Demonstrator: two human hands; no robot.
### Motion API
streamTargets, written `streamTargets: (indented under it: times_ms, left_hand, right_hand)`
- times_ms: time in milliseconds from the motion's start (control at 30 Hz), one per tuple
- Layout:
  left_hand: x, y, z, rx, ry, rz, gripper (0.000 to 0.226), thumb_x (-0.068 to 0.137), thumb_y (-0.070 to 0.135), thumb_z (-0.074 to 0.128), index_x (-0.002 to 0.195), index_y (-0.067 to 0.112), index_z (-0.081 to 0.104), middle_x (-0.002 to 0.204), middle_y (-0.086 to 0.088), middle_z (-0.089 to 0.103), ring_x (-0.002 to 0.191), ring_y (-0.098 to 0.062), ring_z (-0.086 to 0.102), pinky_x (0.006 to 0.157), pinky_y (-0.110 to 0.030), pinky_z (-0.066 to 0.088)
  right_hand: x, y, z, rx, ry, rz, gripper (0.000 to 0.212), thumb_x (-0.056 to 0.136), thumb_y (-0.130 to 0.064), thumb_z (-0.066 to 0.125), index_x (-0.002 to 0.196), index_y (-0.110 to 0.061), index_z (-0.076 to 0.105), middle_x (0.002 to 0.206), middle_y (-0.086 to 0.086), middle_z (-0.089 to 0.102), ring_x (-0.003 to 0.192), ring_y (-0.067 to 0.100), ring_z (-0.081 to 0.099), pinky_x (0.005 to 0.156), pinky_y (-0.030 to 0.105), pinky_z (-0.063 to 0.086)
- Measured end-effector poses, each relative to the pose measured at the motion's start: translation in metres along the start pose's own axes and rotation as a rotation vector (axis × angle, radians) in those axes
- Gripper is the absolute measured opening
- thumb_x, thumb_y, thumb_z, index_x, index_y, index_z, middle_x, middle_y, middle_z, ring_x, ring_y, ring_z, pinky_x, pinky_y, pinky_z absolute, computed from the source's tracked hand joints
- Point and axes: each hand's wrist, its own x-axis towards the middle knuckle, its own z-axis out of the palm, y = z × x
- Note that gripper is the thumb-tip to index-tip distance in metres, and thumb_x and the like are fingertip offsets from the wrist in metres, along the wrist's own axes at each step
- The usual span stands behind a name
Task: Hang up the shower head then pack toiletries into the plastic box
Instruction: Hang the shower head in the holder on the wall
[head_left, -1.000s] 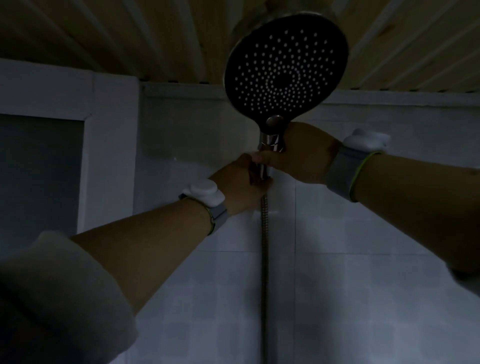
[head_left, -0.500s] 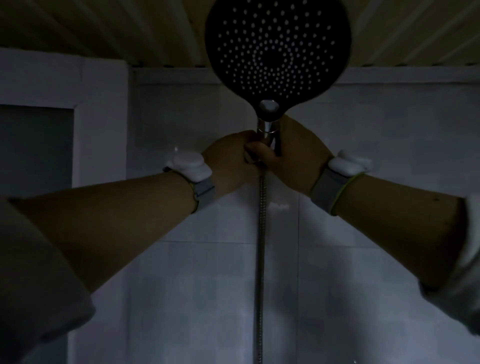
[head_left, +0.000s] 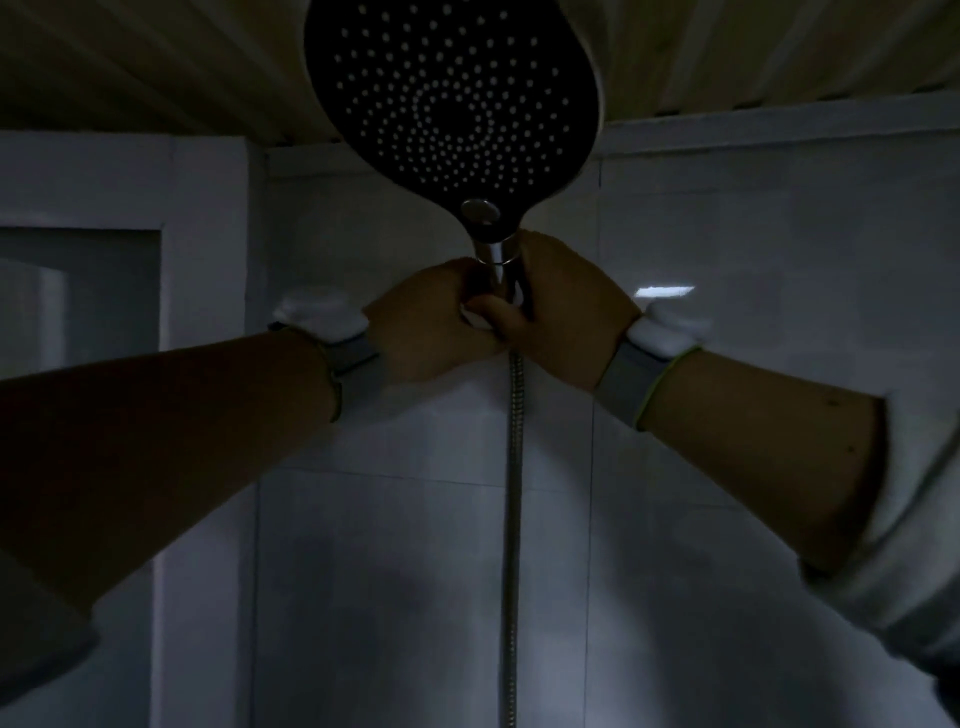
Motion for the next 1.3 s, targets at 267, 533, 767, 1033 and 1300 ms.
streamTargets:
  times_ms: [267,533,767,1033,1300]
  left_hand:
    - [-0.011,0.028,-0.004,-0.254,0.169,-0.084,0.049,0.089,0.038,0.07,0.134,0.026,0.052,0.127,0.007,0.06,0.111,-0.015,0.063,0.097,-0.04,0.054]
    - [-0.014,0.049,-0.001,-0.13,0.271,-0.159,0.046,0.082,0.048,0.075,0.114,0.016,0.068,0.108,0.002,0.072,0.098,-0.017,0.07,0.087,-0.045,0.059]
    - [-0.014,0.051,-0.002,-0.282,0.229,-0.214,0.022,0.09,0.027,0.071,0.11,0.023,0.066,0.114,-0.005,0.071,0.105,-0.018,0.07,0.091,-0.043,0.059]
    - [-0.012,0.053,-0.016,-0.291,0.08,-0.253,0.03,0.092,0.021,0.067,0.121,0.018,0.062,0.12,-0.002,0.07,0.109,-0.017,0.069,0.09,-0.031,0.058]
    - [-0.014,0.042,0.013,-0.049,0.402,-0.184,0.044,0.082,0.052,0.074,0.108,0.017,0.068,0.1,0.003,0.074,0.084,-0.017,0.073,0.077,-0.044,0.062]
  right_hand:
    - [-0.035,0.037,0.009,0.192,0.015,0.101,0.035,0.086,-0.031,0.07,0.104,-0.005,0.055,0.098,0.007,0.049,0.084,0.008,0.044,0.065,0.025,0.038]
    - [-0.041,0.036,0.02,0.371,-0.015,0.331,0.04,0.081,-0.033,0.078,0.097,-0.017,0.045,0.095,-0.003,0.058,0.08,0.016,0.057,0.056,0.019,0.038]
    - [-0.039,0.037,0.019,0.364,0.079,0.186,0.046,0.076,-0.04,0.081,0.11,-0.019,0.059,0.112,0.003,0.048,0.086,0.013,0.054,0.067,0.024,0.048]
    - [-0.024,0.042,0.009,0.381,-0.045,0.091,0.038,0.084,-0.044,0.073,0.104,-0.012,0.068,0.109,-0.001,0.043,0.083,0.016,0.055,0.075,0.03,0.051]
    - [-0.03,0.045,0.015,0.393,-0.042,0.039,0.032,0.09,-0.029,0.069,0.115,-0.009,0.067,0.119,0.01,0.049,0.09,0.018,0.057,0.082,0.015,0.047]
